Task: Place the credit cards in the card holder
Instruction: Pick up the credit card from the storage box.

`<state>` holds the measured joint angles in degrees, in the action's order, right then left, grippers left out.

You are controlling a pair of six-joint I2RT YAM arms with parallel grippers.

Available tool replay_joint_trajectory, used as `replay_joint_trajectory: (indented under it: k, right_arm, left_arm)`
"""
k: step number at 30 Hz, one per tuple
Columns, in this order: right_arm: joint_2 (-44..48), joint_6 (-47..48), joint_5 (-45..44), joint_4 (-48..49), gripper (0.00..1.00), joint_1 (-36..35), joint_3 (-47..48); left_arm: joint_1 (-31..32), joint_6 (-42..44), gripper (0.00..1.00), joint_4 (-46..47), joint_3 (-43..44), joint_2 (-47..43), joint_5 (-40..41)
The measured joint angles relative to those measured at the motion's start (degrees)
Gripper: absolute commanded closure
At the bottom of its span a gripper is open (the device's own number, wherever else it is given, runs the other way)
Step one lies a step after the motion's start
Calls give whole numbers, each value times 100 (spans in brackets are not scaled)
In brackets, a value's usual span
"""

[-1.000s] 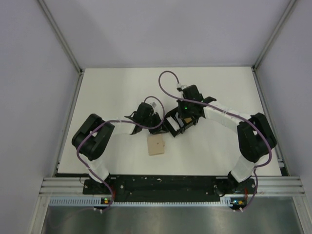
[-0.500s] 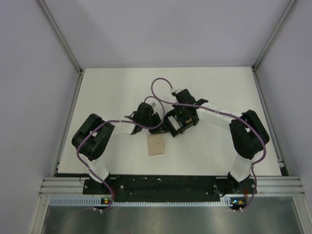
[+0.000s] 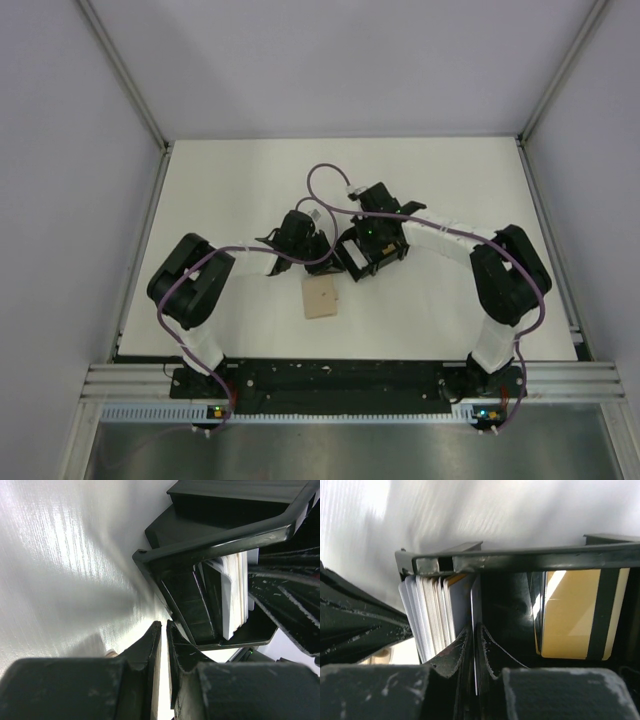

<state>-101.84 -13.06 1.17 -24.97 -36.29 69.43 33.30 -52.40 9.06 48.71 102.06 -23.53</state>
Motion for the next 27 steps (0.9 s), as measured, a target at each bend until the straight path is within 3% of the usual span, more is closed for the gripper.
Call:
replay_joint_trajectory:
  k: [5,8,14,19,27]
  right_arm:
    - [0,0,166,-216,90,-9,0]
    - [0,2,151,-328,99,-9,0]
    - [2,24,33,-400,100,-11,0]
    - [186,24,-382,-485,100,-31,4]
    - [1088,-101,-859,-514,100,-33,162]
  left_arm:
    - [0,0,87,-7,0,0,0]
    - [0,0,87,-7,0,0,0]
    - [0,2,86,0,0,-7,13]
    - [0,103,71,-81,0,-201,140]
    - [0,474,50,-597,0,-1246,704]
